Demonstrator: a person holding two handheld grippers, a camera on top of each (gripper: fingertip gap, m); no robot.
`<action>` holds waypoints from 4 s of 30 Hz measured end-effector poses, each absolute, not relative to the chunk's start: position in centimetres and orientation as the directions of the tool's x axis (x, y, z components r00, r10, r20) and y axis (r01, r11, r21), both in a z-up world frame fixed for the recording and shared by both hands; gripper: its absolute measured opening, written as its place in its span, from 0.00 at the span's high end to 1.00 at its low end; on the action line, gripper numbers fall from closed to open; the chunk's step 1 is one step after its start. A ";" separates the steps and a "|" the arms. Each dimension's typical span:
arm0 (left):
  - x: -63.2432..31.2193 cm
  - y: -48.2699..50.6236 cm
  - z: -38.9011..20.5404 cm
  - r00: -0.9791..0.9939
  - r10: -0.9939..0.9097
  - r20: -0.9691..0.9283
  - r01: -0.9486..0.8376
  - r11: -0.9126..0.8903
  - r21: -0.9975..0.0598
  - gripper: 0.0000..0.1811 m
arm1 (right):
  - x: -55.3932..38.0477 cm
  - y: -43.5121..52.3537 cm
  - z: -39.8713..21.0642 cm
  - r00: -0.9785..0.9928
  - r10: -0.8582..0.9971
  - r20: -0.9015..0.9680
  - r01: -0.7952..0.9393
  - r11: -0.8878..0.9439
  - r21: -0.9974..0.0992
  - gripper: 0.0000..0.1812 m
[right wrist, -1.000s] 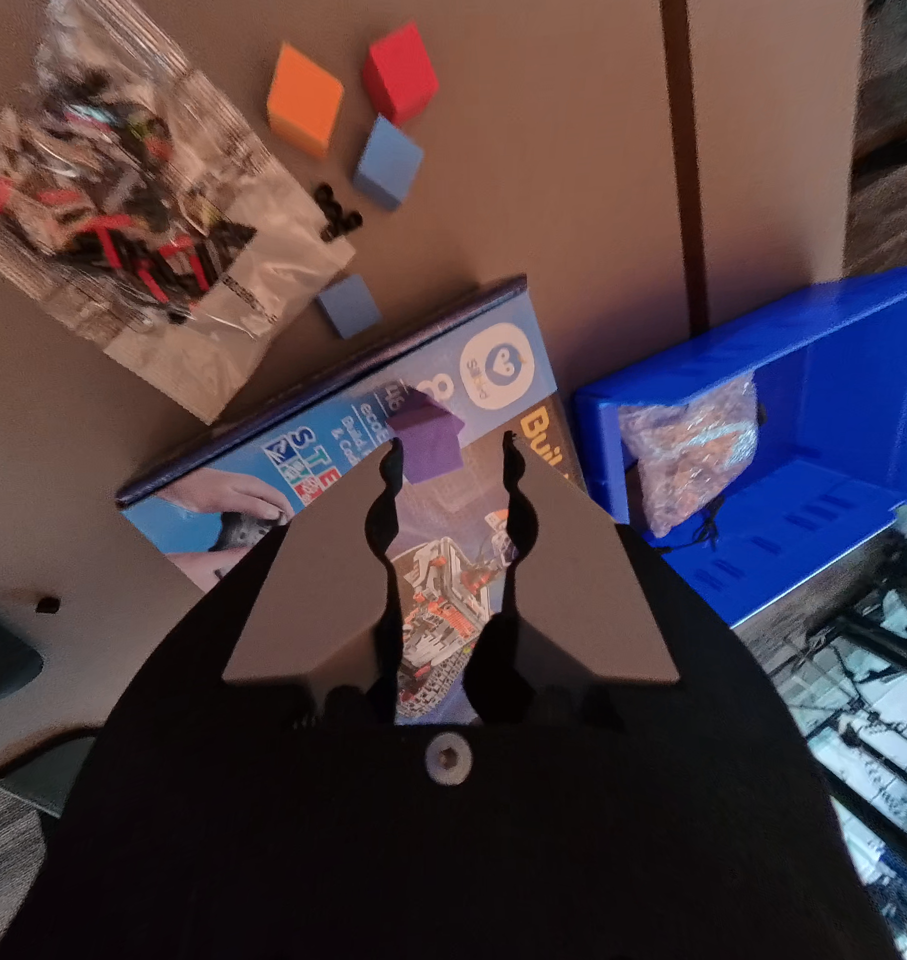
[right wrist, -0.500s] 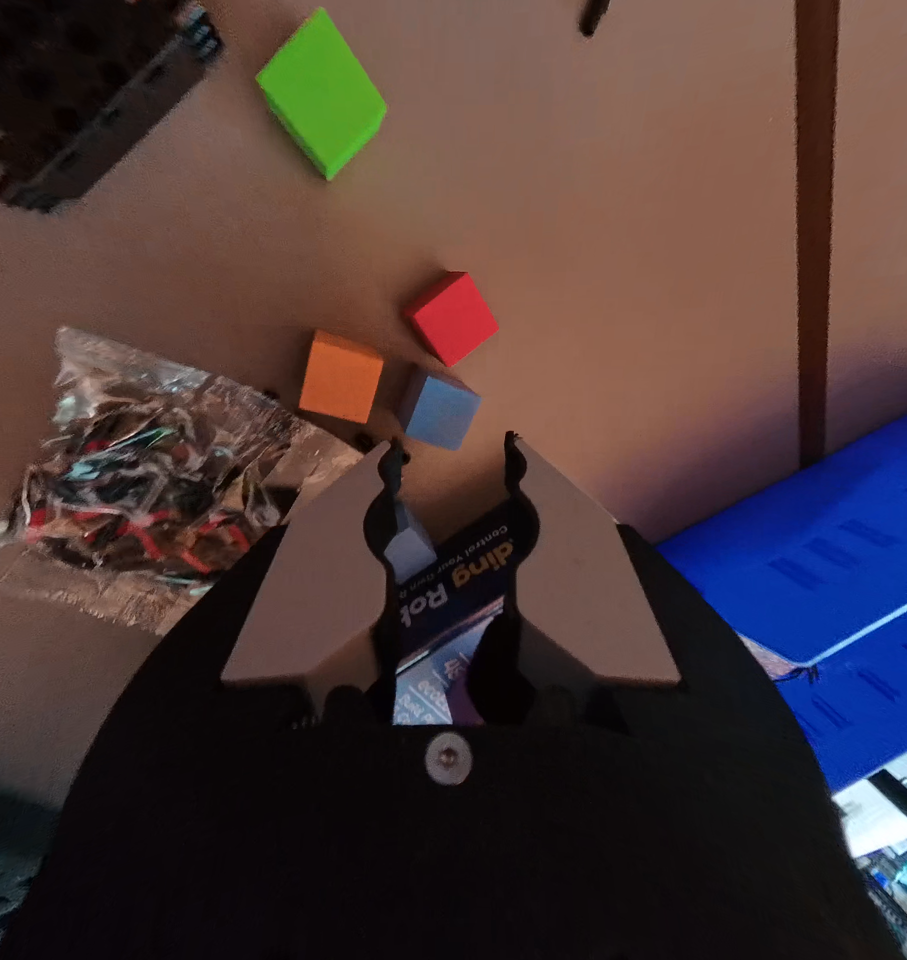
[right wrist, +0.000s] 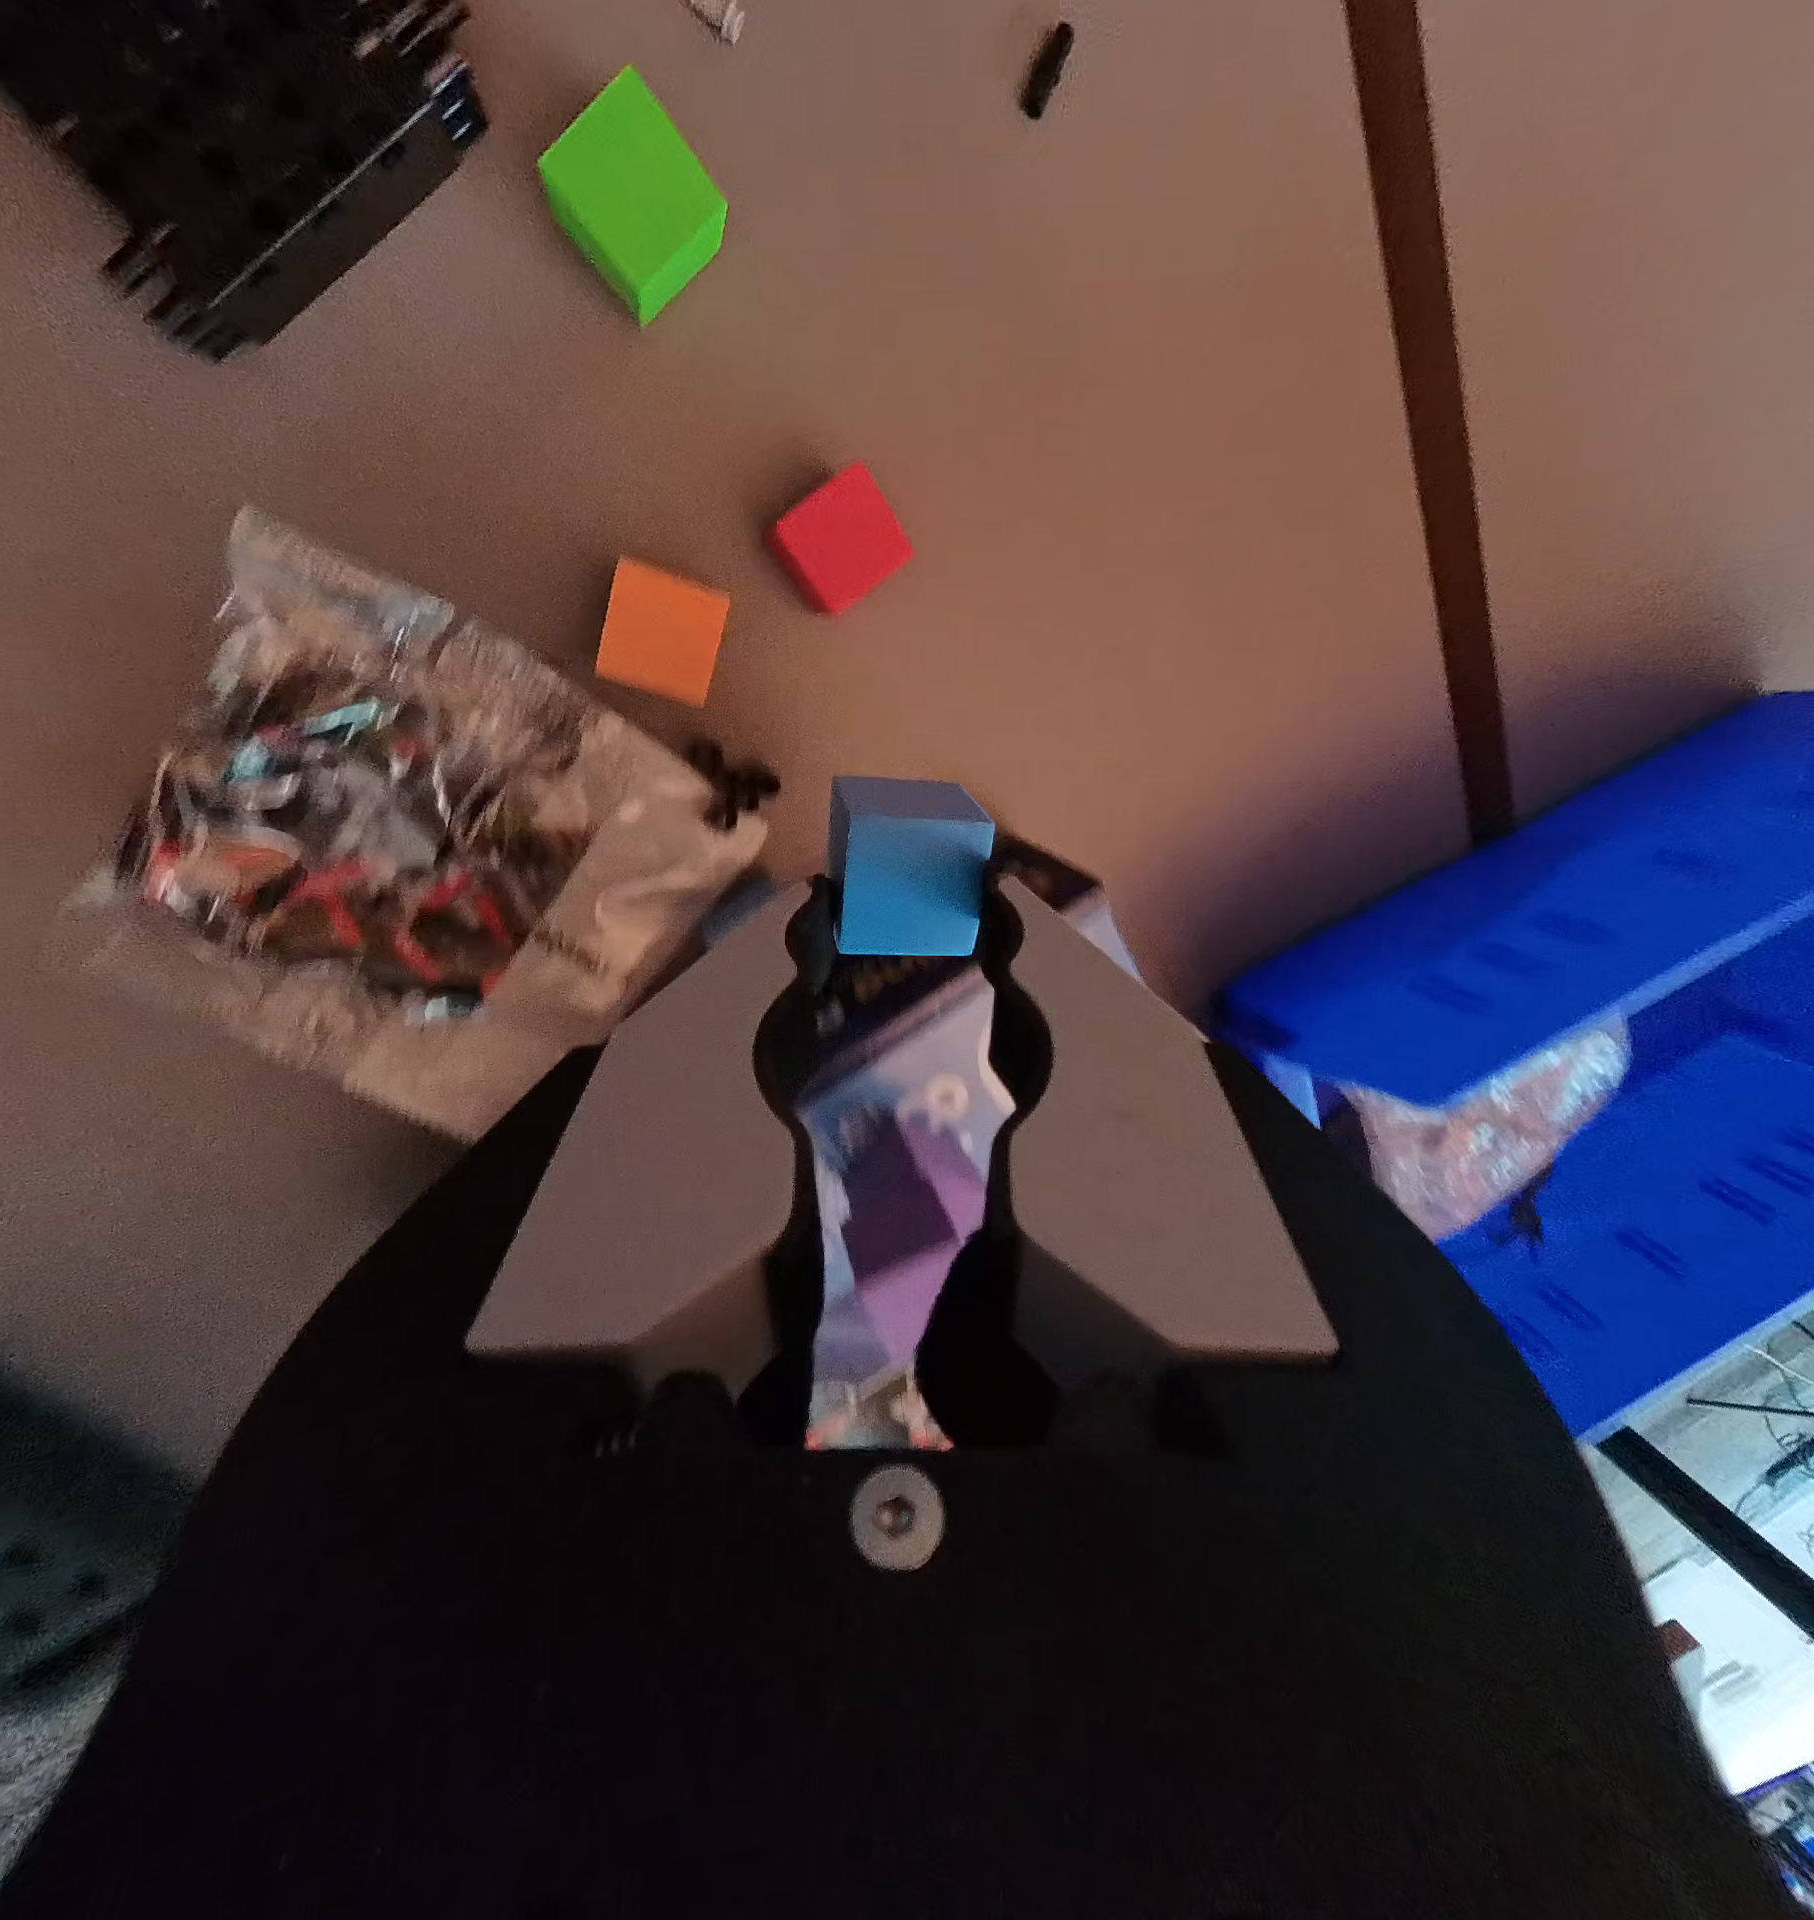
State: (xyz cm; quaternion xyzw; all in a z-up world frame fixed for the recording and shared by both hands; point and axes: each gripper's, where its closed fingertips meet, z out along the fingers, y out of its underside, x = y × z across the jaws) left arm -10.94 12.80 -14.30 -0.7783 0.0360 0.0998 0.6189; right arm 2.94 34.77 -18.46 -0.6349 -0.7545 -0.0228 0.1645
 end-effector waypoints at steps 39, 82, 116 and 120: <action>-11.4 12.8 -14.5 0.977 0.080 -0.198 -0.174 -0.240 -0.955 0.91 | 0.1 29.0 -23.1 -0.198 0.958 0.207 0.953 0.237 -0.188 0.76; -11.4 12.9 -14.7 0.976 0.079 -0.201 -0.176 -0.250 -0.952 0.91 | 10.5 33.7 -9.2 -0.137 0.937 0.321 0.948 0.218 -0.232 0.77; -10.5 12.7 -13.9 0.979 0.055 -0.194 -0.178 -0.214 -0.960 0.91 | 0.3 34.0 -13.6 -0.362 0.825 0.434 0.906 0.421 -0.045 0.85; -10.6 12.7 -13.9 0.979 0.059 -0.193 -0.176 -0.217 -0.960 0.91 | 5.8 35.2 -7.7 -0.314 0.837 0.448 0.927 0.372 -0.046 0.85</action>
